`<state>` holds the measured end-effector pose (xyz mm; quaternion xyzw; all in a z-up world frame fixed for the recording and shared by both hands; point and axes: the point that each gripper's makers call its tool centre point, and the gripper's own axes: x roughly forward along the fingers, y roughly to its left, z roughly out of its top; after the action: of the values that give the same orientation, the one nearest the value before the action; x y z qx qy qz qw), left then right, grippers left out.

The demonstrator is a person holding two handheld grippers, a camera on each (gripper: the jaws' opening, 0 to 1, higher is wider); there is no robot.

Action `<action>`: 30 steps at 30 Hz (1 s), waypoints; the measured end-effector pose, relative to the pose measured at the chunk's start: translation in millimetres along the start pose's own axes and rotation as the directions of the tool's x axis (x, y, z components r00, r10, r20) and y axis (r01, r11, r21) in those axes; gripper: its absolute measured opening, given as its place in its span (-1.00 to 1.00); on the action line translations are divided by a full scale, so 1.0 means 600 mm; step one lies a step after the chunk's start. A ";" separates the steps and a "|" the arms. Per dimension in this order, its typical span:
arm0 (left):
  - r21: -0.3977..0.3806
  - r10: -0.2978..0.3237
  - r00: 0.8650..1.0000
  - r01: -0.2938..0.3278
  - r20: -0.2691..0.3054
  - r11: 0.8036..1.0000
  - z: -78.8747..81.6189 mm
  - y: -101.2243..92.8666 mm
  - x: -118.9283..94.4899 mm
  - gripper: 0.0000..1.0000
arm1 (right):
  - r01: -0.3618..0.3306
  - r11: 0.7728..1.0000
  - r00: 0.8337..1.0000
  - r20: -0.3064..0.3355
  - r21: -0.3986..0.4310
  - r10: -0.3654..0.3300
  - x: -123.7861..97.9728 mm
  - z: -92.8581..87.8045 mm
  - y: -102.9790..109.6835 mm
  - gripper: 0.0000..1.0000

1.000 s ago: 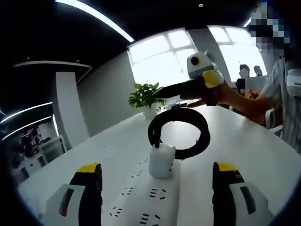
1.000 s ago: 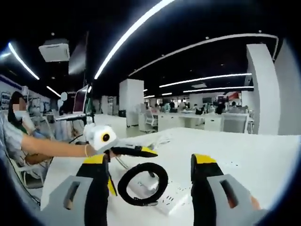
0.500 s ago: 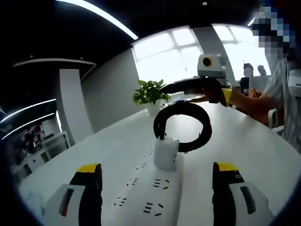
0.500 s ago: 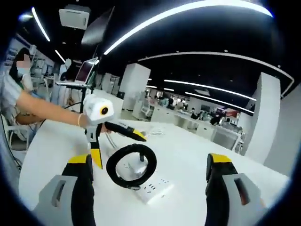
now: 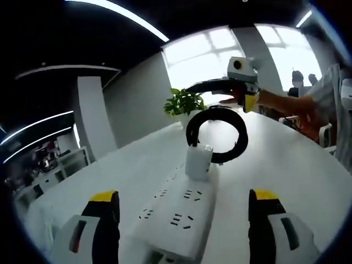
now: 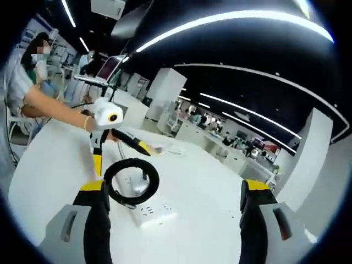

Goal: Straighten the power strip on the desk, plug the charger into it

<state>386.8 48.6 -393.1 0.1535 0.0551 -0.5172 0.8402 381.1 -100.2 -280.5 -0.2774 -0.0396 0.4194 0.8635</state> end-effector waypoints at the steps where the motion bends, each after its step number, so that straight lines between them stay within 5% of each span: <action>1: 0.002 0.008 1.000 -0.008 -0.011 1.000 -0.004 0.003 -0.001 0.99 | -0.003 1.000 1.000 -0.004 -0.006 0.003 0.003 -0.001 -0.004 0.97; 7: -0.011 0.026 1.000 -0.027 -0.010 1.000 -0.013 0.011 -0.004 0.99 | -0.083 0.997 0.997 0.008 0.003 0.083 0.031 -0.001 -0.006 0.96; 14: -0.061 0.014 0.999 -0.011 0.052 0.998 -0.001 0.007 -0.001 0.99 | -0.199 0.978 0.979 -0.061 -0.064 0.195 0.079 -0.021 0.016 0.87; 30: -0.057 0.018 0.996 -0.014 0.084 0.998 0.021 0.008 -0.004 0.99 | -0.311 0.948 0.949 -0.067 -0.068 0.307 0.121 -0.027 0.066 0.68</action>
<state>389.2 48.7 -379.7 0.1082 0.0331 -0.5147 0.8499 405.0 -33.5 -326.3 -0.3252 0.0119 0.5397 0.7764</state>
